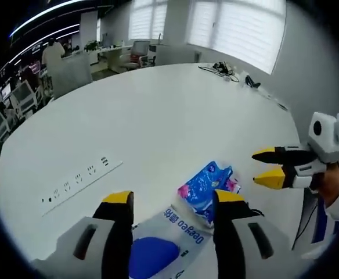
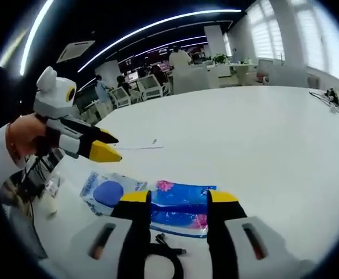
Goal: Arrange the tabletop items into an orderly group along one side of the table until the central work area is clear of visible clutter.
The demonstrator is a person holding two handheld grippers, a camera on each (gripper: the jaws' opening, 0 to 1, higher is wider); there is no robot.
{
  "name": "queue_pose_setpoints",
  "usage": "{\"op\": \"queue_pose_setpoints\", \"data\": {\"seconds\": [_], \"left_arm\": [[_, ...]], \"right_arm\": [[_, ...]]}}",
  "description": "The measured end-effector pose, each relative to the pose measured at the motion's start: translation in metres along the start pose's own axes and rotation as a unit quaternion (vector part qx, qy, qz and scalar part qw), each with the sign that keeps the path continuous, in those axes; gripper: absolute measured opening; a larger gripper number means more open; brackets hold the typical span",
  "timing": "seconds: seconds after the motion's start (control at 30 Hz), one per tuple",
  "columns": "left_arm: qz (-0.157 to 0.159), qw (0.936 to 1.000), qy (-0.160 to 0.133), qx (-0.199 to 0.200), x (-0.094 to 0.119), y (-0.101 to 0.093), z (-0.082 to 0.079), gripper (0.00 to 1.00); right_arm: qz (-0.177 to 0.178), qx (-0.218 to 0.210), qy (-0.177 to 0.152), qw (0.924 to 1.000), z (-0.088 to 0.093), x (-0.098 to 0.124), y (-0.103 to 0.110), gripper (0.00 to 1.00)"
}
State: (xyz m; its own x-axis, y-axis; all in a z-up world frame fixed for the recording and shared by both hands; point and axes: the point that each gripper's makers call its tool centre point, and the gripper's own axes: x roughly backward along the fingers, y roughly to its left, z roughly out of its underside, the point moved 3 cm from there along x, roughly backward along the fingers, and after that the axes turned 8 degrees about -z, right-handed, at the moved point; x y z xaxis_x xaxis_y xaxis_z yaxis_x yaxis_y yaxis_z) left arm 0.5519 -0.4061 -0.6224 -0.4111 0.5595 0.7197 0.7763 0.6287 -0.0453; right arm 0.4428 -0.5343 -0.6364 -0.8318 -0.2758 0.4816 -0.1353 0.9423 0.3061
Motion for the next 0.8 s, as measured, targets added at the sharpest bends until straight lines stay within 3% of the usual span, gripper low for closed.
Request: {"op": "queue_pose_setpoints", "data": {"seconds": [0.8], "left_arm": [[-0.012, 0.9993, -0.025, 0.025, 0.063, 0.038, 0.018, 0.56]], "right_arm": [[-0.048, 0.060, -0.002, 0.9971, -0.026, 0.001, 0.068, 0.52]]}}
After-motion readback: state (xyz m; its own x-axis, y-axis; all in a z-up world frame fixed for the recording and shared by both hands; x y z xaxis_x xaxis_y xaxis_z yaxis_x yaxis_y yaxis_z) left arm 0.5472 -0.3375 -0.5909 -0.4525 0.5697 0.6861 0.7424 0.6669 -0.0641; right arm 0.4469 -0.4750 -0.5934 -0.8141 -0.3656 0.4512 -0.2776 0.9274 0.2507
